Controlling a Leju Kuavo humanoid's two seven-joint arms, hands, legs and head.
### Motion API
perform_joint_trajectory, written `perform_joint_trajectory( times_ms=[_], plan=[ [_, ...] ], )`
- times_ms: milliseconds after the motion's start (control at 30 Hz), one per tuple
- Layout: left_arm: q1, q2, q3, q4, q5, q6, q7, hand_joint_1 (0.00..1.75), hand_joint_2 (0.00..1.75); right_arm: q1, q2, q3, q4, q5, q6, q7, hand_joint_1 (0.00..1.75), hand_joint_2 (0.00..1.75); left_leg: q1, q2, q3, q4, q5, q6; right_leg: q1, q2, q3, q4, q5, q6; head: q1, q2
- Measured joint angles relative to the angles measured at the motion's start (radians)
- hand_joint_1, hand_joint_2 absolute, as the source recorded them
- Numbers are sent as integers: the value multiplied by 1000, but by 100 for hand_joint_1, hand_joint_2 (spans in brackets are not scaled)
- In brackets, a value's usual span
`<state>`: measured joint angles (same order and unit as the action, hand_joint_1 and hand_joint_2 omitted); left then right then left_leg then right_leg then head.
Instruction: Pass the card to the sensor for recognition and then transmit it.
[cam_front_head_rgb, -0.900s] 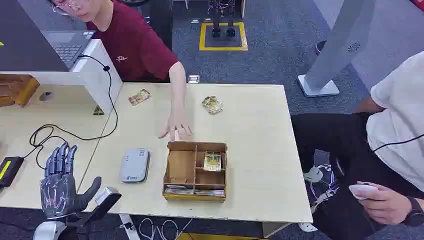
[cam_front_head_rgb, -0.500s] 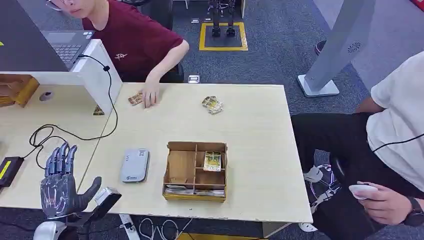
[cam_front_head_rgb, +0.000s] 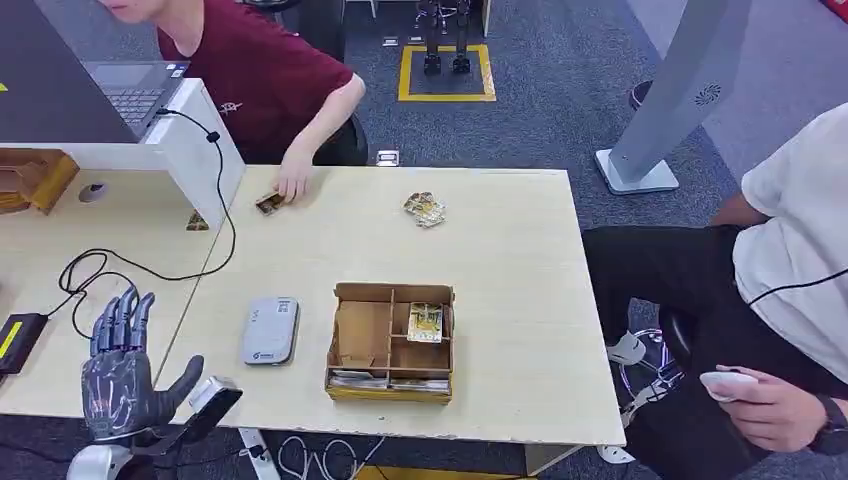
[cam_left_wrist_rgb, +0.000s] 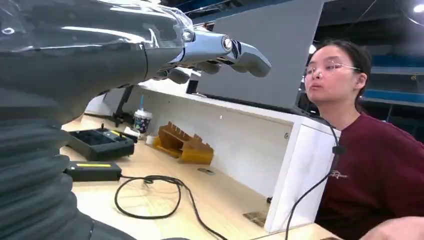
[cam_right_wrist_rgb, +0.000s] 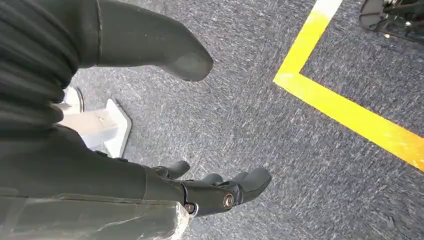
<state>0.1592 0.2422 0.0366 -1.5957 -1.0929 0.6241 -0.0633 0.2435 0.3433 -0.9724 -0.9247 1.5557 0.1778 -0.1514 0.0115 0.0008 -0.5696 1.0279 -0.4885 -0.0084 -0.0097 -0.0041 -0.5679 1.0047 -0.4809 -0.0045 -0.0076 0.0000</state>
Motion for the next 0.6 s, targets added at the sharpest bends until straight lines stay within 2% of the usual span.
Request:
perform_joint_trajectory(
  times_ms=[600],
  plan=[
    [2,0,0,0,-2,0,0,0,175,0,0,0,2,6,-8,-4,0,175,0,0,0,0,0,0,0,0,0,0,0,0,0,0]
  ],
)
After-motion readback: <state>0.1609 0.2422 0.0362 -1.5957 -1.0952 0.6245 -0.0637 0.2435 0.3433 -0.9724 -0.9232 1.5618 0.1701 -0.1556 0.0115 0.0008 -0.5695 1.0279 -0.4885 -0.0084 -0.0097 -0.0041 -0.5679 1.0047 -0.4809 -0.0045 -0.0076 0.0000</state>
